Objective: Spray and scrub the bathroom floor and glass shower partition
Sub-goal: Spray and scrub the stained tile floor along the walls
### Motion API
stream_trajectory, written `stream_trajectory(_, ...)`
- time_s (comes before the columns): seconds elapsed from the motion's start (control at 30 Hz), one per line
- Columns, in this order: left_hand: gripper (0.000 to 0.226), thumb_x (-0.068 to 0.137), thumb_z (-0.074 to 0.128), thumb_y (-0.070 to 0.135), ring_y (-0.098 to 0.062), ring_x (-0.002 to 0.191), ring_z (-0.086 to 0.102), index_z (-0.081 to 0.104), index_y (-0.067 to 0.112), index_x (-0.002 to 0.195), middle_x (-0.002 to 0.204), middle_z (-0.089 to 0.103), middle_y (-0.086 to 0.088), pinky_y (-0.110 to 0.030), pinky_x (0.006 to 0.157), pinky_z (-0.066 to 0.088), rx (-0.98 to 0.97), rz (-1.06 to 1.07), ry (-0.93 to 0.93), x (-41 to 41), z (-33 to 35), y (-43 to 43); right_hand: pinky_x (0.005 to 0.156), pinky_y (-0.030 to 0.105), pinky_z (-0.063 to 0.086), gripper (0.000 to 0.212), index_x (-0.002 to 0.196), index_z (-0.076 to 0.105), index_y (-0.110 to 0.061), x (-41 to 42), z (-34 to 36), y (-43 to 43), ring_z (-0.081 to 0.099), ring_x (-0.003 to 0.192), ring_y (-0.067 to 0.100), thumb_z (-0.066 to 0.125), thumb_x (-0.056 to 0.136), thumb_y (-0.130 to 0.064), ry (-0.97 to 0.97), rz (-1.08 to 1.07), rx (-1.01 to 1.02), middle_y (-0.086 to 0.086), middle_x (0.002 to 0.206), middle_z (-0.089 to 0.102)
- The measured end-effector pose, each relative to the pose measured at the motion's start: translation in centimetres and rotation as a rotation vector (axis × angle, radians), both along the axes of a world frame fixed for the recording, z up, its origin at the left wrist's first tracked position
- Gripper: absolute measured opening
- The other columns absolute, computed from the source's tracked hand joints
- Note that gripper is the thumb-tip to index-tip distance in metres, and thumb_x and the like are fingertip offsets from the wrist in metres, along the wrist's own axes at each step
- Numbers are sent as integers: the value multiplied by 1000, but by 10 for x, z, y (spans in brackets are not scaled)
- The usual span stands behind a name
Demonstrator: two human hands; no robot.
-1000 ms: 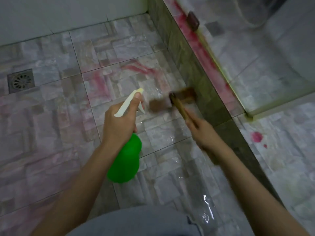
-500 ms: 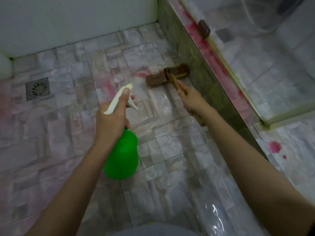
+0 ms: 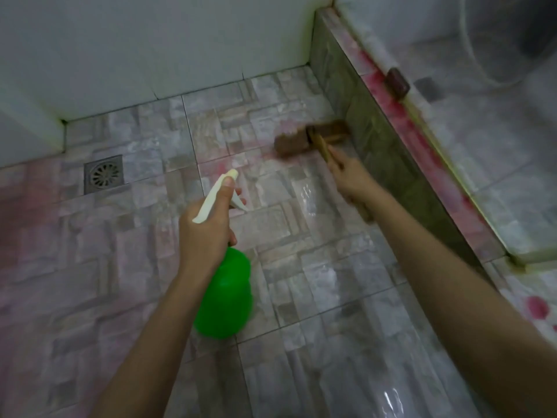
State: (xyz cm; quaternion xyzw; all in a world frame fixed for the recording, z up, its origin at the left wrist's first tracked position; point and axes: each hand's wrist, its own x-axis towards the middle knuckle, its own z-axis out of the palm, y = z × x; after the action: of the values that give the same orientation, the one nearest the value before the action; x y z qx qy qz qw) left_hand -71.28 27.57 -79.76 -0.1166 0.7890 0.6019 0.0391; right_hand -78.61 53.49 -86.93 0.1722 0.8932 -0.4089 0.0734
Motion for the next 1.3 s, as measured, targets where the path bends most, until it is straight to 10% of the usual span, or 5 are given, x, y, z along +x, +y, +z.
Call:
stream_trajectory(0.23, 29, 81, 51, 71, -40, 54, 59, 74, 55, 72, 88, 74, -21, -58, 60, 54, 66, 60, 4, 9, -6, -14, 34, 18, 39, 48, 147, 31, -38, -9, -21, -24, 48, 48, 15, 36, 100, -28, -32, 68, 40, 9, 81, 59)
stream_trajectory(0.5, 41, 101, 51, 45, -7, 40, 53, 71, 62, 69, 89, 77, -9, -22, 48, 46, 11, 60, 8, 41, 3, -38, 53, 14, 43, 46, 144, 32, -43, 157, 12, -66, 59, 65, 11, 38, 101, -27, -125, 134, -81, -6, 81, 64)
stream_trajectory(0.87, 25, 90, 51, 62, -25, 64, 69, 73, 60, 80, 84, 77, -6, -31, 55, 47, 10, 167, 42, 74, -8, -77, 70, 24, 48, 51, 146, 28, -44, 259, 13, -98, 67, 87, 20, 43, 100, -28, -147, 253, -69, 5, 113, 69)
stream_trajectory(1.03, 32, 101, 52, 43, -41, 70, 66, 74, 52, 80, 85, 78, 14, -27, 51, 48, -30, 216, 67, 83, -7, -87, 56, 34, 45, 50, 148, 26, -39, 146, -17, -143, 57, 60, 19, 38, 101, -29, -77, 331, -26, 6, 73, 60)
stream_trajectory(1.3, 33, 93, 51, 57, -22, 42, 56, 77, 46, 77, 93, 75, -24, -33, 52, 47, -33, 233, 46, 83, -1, -112, 54, 28, 42, 49, 148, 23, -42, 204, 3, -146, 53, 56, 17, 37, 101, -31, -141, 326, -53, 8, 70, 59)
